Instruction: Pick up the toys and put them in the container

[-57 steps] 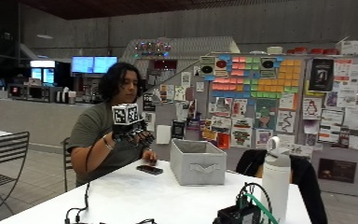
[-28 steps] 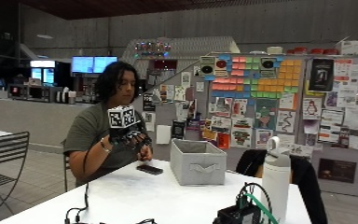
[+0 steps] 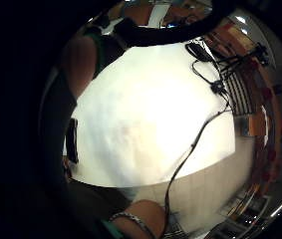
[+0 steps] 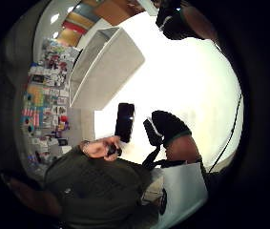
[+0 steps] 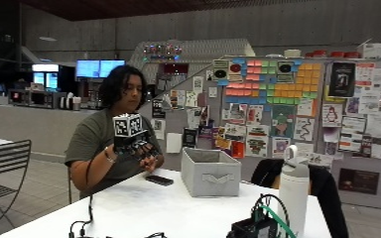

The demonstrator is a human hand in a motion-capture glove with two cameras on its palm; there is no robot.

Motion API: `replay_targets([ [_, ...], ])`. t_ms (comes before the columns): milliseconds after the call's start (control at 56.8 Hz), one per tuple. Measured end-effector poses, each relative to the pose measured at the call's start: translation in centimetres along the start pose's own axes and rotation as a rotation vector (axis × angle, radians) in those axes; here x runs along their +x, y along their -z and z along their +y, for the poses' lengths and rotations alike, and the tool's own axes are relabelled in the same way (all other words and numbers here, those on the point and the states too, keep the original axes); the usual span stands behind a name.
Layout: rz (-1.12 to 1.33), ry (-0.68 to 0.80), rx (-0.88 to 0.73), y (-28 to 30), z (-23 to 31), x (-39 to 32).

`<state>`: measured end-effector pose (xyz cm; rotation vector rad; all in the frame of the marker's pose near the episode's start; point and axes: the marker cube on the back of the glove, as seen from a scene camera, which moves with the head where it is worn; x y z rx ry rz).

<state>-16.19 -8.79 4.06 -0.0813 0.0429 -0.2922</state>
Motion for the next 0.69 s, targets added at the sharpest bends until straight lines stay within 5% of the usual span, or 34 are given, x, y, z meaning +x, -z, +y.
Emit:
replay_targets([
  [686,-0.041,-0.015,-0.012,0.6,0.7,1.0],
])
